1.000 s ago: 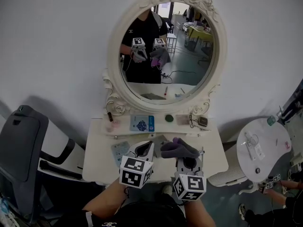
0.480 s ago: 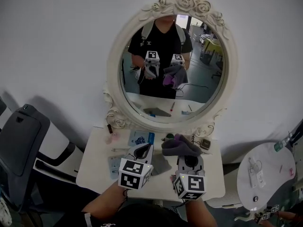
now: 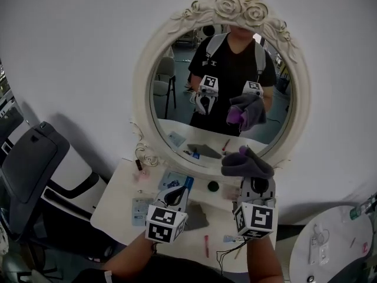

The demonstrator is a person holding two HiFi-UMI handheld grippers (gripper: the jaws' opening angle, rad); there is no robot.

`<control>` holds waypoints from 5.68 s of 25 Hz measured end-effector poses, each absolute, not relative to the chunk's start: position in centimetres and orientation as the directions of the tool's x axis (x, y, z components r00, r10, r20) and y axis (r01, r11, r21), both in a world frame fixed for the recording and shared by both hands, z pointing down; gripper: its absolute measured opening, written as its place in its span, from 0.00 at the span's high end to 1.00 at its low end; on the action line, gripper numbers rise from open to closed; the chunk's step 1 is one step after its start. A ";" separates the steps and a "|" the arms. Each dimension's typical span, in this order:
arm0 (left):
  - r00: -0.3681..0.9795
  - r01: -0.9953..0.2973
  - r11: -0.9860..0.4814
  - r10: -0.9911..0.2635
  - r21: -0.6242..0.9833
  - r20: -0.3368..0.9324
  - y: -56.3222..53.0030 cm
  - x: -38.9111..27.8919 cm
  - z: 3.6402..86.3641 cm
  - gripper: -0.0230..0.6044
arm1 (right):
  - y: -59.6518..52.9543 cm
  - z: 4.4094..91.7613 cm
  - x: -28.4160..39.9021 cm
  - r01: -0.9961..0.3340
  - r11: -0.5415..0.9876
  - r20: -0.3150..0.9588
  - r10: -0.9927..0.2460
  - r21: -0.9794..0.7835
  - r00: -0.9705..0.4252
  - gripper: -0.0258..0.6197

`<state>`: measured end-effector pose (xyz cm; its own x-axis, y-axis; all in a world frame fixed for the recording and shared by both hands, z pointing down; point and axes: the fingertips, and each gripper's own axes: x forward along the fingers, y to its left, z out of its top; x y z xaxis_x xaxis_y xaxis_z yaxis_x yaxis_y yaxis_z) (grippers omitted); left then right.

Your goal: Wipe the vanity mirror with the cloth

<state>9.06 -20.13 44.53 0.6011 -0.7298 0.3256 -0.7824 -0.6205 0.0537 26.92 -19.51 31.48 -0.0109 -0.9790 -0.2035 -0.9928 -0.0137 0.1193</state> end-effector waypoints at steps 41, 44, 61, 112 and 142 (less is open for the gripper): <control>0.677 -0.712 -0.700 -0.661 0.058 0.323 -25.5 8.2 45.3 0.95 | -28.5 13.1 32.3 -0.841 -0.369 -0.446 -0.878 0.396 0.175 0.89; 0.680 -0.707 -0.705 -0.655 0.058 0.329 -25.5 8.5 45.5 0.95 | -28.2 14.8 33.5 -0.859 -0.357 -0.414 -0.890 0.368 0.192 0.89; 0.682 -0.698 -0.715 -0.639 0.053 0.356 -25.4 8.8 46.4 0.95 | -27.0 26.3 38.1 -0.888 -0.388 -0.232 -0.913 0.247 0.334 0.89; 0.598 -0.778 -0.627 -0.720 0.039 0.353 -24.6 2.2 46.6 0.95 | -31.3 5.3 25.8 -0.943 -0.102 -0.381 -0.924 0.316 -0.028 0.89; 0.650 -0.715 -0.698 -0.642 0.041 0.406 -24.7 5.6 48.6 0.95 | -31.6 31.2 27.1 -0.973 0.027 -0.146 -0.987 0.230 -0.062 0.89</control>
